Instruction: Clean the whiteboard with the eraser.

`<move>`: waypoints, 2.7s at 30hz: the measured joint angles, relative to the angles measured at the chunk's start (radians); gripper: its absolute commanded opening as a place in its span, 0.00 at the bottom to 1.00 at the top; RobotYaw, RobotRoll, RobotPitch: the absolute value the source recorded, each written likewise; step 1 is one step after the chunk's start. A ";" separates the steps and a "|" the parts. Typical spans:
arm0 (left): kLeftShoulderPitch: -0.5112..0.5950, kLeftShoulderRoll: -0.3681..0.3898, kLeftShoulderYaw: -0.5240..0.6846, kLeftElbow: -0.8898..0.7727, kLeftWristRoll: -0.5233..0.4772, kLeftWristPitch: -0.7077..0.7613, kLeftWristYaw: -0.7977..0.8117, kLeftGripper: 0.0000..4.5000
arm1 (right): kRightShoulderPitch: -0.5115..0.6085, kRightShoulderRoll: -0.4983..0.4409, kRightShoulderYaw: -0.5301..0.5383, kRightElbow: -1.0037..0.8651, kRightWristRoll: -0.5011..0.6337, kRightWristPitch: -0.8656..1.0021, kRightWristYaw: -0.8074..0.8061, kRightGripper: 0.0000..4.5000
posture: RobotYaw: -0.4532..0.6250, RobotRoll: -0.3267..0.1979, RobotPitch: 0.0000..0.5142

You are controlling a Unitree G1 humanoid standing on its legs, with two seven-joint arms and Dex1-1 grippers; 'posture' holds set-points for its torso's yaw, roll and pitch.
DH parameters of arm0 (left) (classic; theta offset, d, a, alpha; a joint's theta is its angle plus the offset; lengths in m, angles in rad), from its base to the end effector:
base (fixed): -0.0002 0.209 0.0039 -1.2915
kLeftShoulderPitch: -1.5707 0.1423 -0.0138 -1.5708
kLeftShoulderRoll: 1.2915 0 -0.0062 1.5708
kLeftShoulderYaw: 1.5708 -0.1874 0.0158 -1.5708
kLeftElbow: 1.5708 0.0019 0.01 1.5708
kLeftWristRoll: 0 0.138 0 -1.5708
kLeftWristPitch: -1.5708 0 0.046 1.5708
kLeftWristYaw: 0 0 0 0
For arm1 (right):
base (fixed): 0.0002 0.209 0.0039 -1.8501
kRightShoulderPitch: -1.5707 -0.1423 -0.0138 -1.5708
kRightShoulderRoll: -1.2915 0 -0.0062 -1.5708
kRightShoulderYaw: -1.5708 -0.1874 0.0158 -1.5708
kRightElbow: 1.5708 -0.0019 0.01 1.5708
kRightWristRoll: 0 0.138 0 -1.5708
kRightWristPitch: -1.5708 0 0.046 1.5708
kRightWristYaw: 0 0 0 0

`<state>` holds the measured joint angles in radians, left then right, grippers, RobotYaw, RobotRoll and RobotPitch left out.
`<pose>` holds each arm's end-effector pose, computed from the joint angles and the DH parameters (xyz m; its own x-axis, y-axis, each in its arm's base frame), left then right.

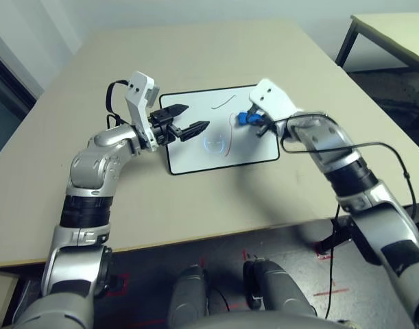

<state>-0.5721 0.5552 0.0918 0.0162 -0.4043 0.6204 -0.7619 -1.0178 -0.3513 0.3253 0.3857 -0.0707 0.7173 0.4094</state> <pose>0.2866 0.2335 0.1856 0.7273 -0.6781 -0.1061 0.6855 0.7251 0.0655 0.3446 -0.1254 0.2139 0.8857 0.3240 -0.3326 -0.4584 0.7245 -0.5147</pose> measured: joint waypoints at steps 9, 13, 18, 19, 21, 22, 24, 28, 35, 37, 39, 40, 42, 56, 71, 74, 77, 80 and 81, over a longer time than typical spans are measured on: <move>0.007 -0.007 0.001 -0.006 0.000 -0.001 0.001 1.00 | 0.149 -0.060 0.152 -0.350 -0.054 0.136 0.180 0.09 | 0.38 0.62 0.18; 0.007 -0.008 0.001 -0.006 0.000 -0.003 0.001 1.00 | 0.174 -0.081 0.199 -0.427 -0.076 0.174 0.213 0.09 | 0.37 0.62 0.18; 0.007 -0.018 0.001 -0.005 0.000 -0.005 0.002 1.00 | 0.031 -0.045 0.189 -0.232 -0.142 0.022 0.144 0.09 | 0.38 0.62 0.19; 0.007 -0.019 0.001 -0.006 0.000 -0.005 0.002 1.00 | -0.006 -0.033 0.175 -0.176 -0.149 -0.024 0.121 0.09 | 0.38 0.62 0.19; 0.007 -0.019 0.001 -0.006 0.000 -0.005 0.003 1.00 | -0.047 -0.017 0.161 -0.094 -0.169 -0.095 0.091 0.09 | 0.38 0.62 0.19; 0.007 -0.020 0.001 -0.006 0.000 -0.005 0.004 1.00 | -0.053 -0.014 0.159 -0.071 -0.175 -0.115 0.084 0.09 | 0.38 0.62 0.19; 0.007 -0.020 0.001 -0.007 0.000 -0.004 0.005 1.00 | -0.054 -0.009 0.160 -0.031 -0.189 -0.161 0.078 0.09 | 0.38 0.62 0.20; 0.009 -0.023 0.001 -0.017 -0.001 0.000 0.011 1.00 | 0.032 -0.036 0.166 -0.151 -0.223 -0.153 0.133 0.09 | 0.38 0.62 0.21; 0.013 -0.023 0.005 -0.022 -0.006 0.008 0.017 1.00 | 0.197 -0.101 0.229 -0.417 -0.263 -0.008 0.286 0.09 | 0.37 0.62 0.21; 0.013 -0.023 0.005 -0.022 -0.009 0.008 0.018 1.00 | 0.187 -0.094 0.229 -0.402 -0.272 -0.007 0.290 0.09 | 0.37 0.62 0.21; 0.013 -0.023 0.005 -0.023 -0.014 0.009 0.019 1.00 | 0.139 -0.062 0.225 -0.324 -0.277 -0.029 0.272 0.09 | 0.38 0.62 0.21; 0.013 -0.024 0.004 -0.024 -0.018 0.009 0.019 1.00 | 0.108 -0.047 0.217 -0.285 -0.279 -0.046 0.258 0.09 | 0.38 0.62 0.21; 0.013 -0.025 0.004 -0.026 -0.021 0.009 0.020 1.00 | 0.046 -0.028 0.194 -0.206 -0.283 -0.086 0.224 0.09 | 0.38 0.62 0.22; 0.030 -0.022 0.005 -0.046 -0.027 0.019 0.031 1.00 | 0.174 -0.047 0.187 -0.346 -0.315 -0.116 0.285 0.08 | 0.37 0.62 0.23; 0.033 -0.022 0.006 -0.055 -0.030 0.025 0.032 1.00 | -0.110 0.048 0.141 0.045 -0.329 -0.239 0.189 0.08 | 0.40 0.62 0.24; 0.040 -0.021 0.007 -0.062 -0.033 0.029 0.039 1.00 | -0.129 0.059 0.129 0.098 -0.331 -0.283 0.169 0.08 | 0.40 0.62 0.23; 0.046 -0.021 0.006 -0.069 -0.038 0.035 0.041 1.00 | -0.051 0.024 0.134 -0.043 -0.340 -0.260 0.221 0.08 | 0.39 0.62 0.22; 0.046 -0.018 0.009 -0.072 -0.039 0.035 0.042 1.00 | 0.077 -0.028 0.172 -0.258 -0.359 -0.191 0.316 0.08 | 0.38 0.62 0.21; 0.045 -0.018 0.009 -0.072 -0.038 0.035 0.043 1.00 | 0.103 -0.037 0.185 -0.296 -0.364 -0.174 0.339 0.08 | 0.38 0.62 0.21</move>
<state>-0.5273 0.5370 0.1005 -0.0555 -0.4425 0.6557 -0.7190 -0.9151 -0.3888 0.5099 0.0896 -0.4342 0.5436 0.7489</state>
